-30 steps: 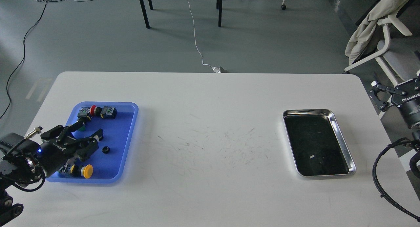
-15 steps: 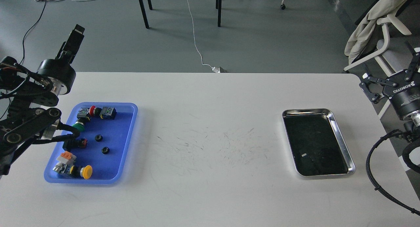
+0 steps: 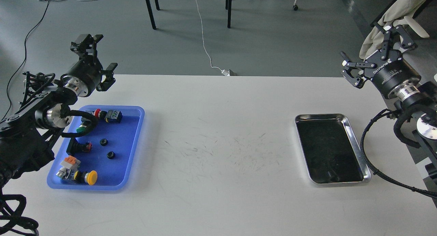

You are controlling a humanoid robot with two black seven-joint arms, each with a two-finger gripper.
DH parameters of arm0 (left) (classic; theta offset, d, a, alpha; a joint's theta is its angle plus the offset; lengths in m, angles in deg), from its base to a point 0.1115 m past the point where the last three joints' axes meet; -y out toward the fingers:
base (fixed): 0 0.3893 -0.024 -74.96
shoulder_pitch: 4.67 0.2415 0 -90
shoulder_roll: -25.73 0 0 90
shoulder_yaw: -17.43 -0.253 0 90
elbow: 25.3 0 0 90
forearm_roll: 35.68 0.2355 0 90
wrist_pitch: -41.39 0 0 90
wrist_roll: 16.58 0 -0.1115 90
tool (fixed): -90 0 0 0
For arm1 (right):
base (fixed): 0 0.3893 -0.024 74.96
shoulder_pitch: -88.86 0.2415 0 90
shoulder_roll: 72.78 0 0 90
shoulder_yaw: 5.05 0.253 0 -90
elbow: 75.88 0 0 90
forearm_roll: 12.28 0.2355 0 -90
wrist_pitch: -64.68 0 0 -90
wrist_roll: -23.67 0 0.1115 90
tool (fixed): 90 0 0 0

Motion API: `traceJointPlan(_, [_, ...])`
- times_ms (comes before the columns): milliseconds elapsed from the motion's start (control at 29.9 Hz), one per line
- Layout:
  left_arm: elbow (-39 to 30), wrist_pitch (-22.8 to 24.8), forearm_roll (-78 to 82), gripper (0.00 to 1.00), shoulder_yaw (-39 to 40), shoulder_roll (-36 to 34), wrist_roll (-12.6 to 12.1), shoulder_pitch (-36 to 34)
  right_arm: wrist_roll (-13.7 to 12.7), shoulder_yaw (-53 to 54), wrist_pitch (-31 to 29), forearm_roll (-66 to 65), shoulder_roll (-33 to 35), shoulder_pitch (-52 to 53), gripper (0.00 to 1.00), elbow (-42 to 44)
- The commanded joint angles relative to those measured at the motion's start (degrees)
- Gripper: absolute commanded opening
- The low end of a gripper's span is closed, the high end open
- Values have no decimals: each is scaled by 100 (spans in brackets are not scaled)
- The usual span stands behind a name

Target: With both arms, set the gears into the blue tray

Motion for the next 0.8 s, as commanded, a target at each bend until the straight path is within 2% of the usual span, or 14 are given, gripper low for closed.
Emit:
traceJointPlan(0, [-23, 210, -218, 98, 88, 60, 5, 13, -296, 57, -98, 311, 80, -260, 100, 34])
traceJointPlan(167, [-67, 175, -359, 98, 88, 104, -56, -5, -323, 215, -687, 426, 115, -726, 100, -1])
traceJointPlan(434, [-67, 122, -446, 98, 88, 69, -144, -58, -279, 532, -741, 426, 54, -832, 100, 8])
traceJointPlan(768, [-67, 78, -702, 98, 97, 51, -118, -58, -262, 611, -723, 418, -43, -832, 100, 26])
